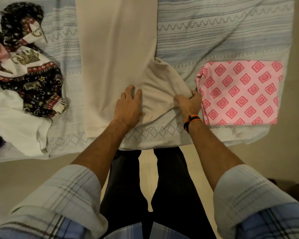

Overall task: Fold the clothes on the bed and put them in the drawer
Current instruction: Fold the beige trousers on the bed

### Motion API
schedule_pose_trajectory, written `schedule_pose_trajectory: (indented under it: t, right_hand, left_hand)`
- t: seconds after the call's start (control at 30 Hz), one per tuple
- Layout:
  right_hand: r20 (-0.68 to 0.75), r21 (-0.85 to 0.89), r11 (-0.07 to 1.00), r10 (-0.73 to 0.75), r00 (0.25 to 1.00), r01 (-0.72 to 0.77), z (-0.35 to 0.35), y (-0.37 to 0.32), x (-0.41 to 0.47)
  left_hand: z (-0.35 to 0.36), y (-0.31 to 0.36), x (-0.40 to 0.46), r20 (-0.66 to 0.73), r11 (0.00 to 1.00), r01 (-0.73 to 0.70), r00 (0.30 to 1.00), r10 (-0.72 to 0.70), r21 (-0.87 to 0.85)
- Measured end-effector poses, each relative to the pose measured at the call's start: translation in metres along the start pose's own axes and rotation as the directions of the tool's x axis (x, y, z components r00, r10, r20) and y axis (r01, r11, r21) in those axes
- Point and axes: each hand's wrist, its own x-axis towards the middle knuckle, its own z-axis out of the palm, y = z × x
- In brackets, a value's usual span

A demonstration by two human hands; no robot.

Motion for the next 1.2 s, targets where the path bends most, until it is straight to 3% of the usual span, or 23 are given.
schedule_pose_trajectory:
  t: [0.07, 0.13, 0.27, 0.4, 0.47, 0.67, 0.77, 0.87, 1.07, 1.13, 1.2]
  right_hand:
    - [0.009, -0.059, 0.996, -0.071, 0.997, 0.071, 0.004, -0.009, 0.0]
    - [0.005, -0.229, 0.941, -0.254, 0.967, 0.248, 0.01, -0.016, 0.001]
    - [0.067, -0.415, 0.723, -0.582, 0.811, 0.553, 0.021, -0.031, 0.014]
    - [0.324, -0.312, 0.737, -0.511, 0.797, 0.599, 0.038, -0.059, 0.038]
    - [0.387, -0.306, 0.733, -0.486, 0.783, 0.607, 0.044, -0.067, 0.047]
    - [0.434, -0.277, 0.502, -0.695, 0.573, 0.819, 0.045, -0.069, 0.045]
    - [0.559, -0.269, 0.568, -0.565, 0.606, 0.778, 0.044, -0.06, 0.038]
    - [0.529, -0.202, 0.74, -0.469, 0.708, 0.641, 0.043, -0.055, 0.039]
    - [0.587, -0.346, 0.534, -0.518, 0.622, 0.772, 0.036, -0.068, 0.037]
    - [0.501, -0.37, 0.543, -0.566, 0.655, 0.753, 0.037, -0.073, 0.04]
    - [0.334, -0.411, 0.608, -0.593, 0.733, 0.679, 0.039, -0.077, 0.048]
  left_hand:
    - [-0.004, 0.003, 0.003, -0.027, 0.999, 0.012, 1.0, -0.013, -0.039]
    - [-0.007, 0.004, 0.006, -0.054, 0.999, 0.025, 0.998, -0.028, -0.042]
    - [-0.008, 0.004, 0.015, -0.123, 0.999, 0.037, 0.992, -0.039, -0.022]
    - [-0.018, 0.004, 0.028, -0.162, 1.0, -0.018, 0.987, 0.017, -0.006]
    - [-0.023, 0.005, 0.035, -0.147, 0.999, -0.054, 0.988, 0.054, 0.008]
    - [-0.029, 0.007, 0.046, -0.072, 0.997, -0.038, 0.996, 0.043, 0.072]
    - [-0.029, 0.009, 0.047, -0.063, 0.996, -0.024, 0.998, 0.029, 0.082]
    - [-0.03, 0.009, 0.049, -0.055, 0.997, -0.022, 0.998, 0.026, 0.079]
    - [-0.032, 0.008, 0.049, -0.048, 0.997, -0.022, 0.999, 0.026, 0.078]
    - [-0.033, 0.009, 0.049, -0.043, 0.996, -0.02, 0.999, 0.024, 0.082]
    - [-0.033, 0.008, 0.05, -0.041, 0.996, -0.021, 0.999, 0.024, 0.081]
